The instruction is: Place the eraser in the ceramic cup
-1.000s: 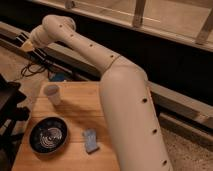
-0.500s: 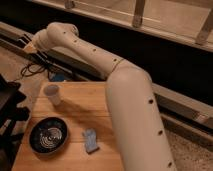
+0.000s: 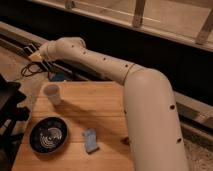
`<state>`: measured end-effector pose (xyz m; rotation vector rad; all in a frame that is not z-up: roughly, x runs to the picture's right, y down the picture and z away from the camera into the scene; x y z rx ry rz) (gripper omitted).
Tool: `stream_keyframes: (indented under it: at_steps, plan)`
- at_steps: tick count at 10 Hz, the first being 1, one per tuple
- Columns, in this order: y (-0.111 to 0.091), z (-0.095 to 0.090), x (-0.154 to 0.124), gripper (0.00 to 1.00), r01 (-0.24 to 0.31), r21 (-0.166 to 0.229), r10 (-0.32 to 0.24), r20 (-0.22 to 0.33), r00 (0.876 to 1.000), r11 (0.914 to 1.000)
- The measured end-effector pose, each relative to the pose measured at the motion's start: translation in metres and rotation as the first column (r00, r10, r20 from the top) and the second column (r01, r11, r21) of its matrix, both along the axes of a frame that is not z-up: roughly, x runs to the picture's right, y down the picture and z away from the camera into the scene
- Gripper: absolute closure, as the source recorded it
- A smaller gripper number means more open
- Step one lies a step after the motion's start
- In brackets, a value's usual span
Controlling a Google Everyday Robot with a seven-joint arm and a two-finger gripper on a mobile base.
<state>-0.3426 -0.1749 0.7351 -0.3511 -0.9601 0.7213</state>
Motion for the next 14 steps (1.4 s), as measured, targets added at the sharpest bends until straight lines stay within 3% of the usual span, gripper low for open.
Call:
stream_keyframes:
  at_steps: [3,7,8,10,13,14]
  plan:
    - [0.020,0.008,0.004,0.91,0.011,-0.088,-0.010,0.009,1.000,0.9961]
    - [0.047,0.014,0.003,0.91,0.021,-0.165,-0.015,0.035,0.999,0.9860]
    - [0.051,0.015,0.002,0.91,0.027,-0.163,-0.022,0.037,0.999,0.9862]
    - [0.045,0.012,0.000,0.91,0.051,-0.110,-0.049,0.026,0.998,0.9926]
    - [0.008,-0.019,-0.002,0.91,0.076,-0.004,-0.076,0.012,0.997,0.9971]
    - [-0.005,-0.033,-0.003,0.91,0.075,0.013,-0.076,0.012,0.997,0.9971]
